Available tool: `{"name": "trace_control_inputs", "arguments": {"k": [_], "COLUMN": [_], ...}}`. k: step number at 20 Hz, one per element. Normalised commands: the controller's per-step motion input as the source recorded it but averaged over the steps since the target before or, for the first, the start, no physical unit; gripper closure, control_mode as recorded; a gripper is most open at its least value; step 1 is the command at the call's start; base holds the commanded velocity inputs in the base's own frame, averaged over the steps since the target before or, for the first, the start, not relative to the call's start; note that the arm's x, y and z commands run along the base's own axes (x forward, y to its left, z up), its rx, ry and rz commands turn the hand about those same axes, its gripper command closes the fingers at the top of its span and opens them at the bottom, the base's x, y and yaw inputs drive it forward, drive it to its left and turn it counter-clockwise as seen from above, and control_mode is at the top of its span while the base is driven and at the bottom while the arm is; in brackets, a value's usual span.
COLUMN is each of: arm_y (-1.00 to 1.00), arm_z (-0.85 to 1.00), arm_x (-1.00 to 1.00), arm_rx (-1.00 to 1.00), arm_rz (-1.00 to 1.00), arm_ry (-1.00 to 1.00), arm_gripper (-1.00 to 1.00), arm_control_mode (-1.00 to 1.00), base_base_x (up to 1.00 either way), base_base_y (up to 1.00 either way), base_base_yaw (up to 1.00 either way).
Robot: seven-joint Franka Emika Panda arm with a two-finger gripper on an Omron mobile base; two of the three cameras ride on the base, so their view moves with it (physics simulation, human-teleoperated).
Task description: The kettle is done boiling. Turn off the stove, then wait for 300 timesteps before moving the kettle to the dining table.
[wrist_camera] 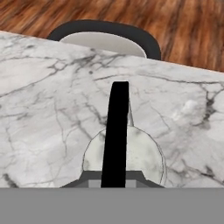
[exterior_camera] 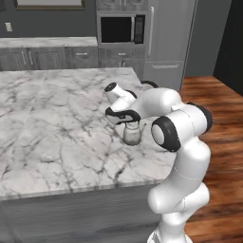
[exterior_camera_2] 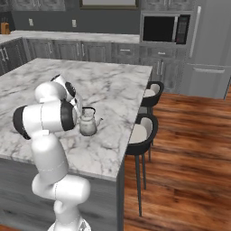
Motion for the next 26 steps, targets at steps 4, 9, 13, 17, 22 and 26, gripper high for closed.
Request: {"name": "trace_control_inputs", "arguments": {"k": [4, 9, 13, 17, 22, 26], "arm_y": [0.0, 0.0, 0.0, 0.0, 0.0, 0.0], "arm_z": [-0.12, -0.02, 0.0, 0.01, 0.23, 0.32], "arm_x": [0.0, -0.22, -0.51, -0.54, -0.24, 0.01], "arm_rx": [0.02, 0.03, 0.02, 0.02, 0.0, -0.1], "arm_rz": [0.0, 0.0, -0.04, -0.06, -0.04, -0.01], "arm_ry": [0.01, 0.0, -0.01, 0.0, 0.0, -0.01], "arm_gripper": [-1.0, -1.0, -1.0, -1.0, -1.0, -1.0], "arm_control_mode": [-1.0, -1.0, -1.0, -1.0, -1.0, -1.0], "base_base_x": [0.0, 0.0, 0.0, 0.0, 0.0, 0.0], "base_base_y": [0.0, 0.0, 0.0, 0.0, 0.0, 0.0], "base_base_yaw": [0.0, 0.0, 0.0, 0.0, 0.0, 0.0]}}
